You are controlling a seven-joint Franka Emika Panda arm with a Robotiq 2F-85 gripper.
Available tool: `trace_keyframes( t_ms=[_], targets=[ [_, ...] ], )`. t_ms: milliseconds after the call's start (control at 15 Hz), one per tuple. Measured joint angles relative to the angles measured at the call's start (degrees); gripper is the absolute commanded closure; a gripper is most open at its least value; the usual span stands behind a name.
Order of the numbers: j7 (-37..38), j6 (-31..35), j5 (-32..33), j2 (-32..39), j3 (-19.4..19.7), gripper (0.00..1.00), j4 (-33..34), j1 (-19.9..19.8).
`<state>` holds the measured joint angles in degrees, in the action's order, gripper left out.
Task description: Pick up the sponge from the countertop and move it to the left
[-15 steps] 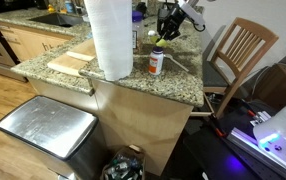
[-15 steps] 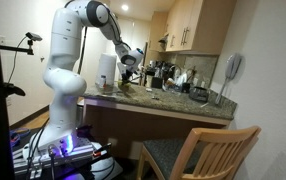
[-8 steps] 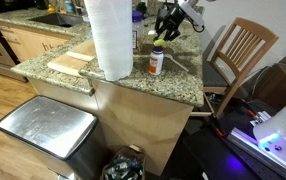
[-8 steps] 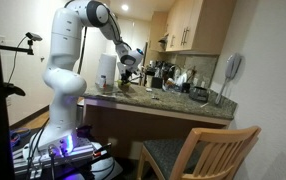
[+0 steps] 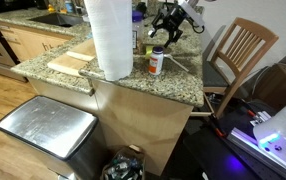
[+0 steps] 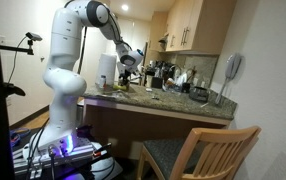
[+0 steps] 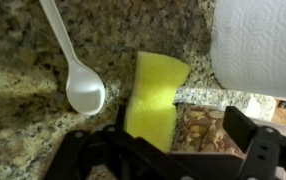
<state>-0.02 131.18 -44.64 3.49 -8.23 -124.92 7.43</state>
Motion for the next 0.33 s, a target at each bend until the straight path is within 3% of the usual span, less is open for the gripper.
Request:
trace_keyframes(
  t_ms=[333],
  targets=[
    [6.2,2.6,8.1,0.0,0.3,0.0,-0.3,0.0]
  ],
)
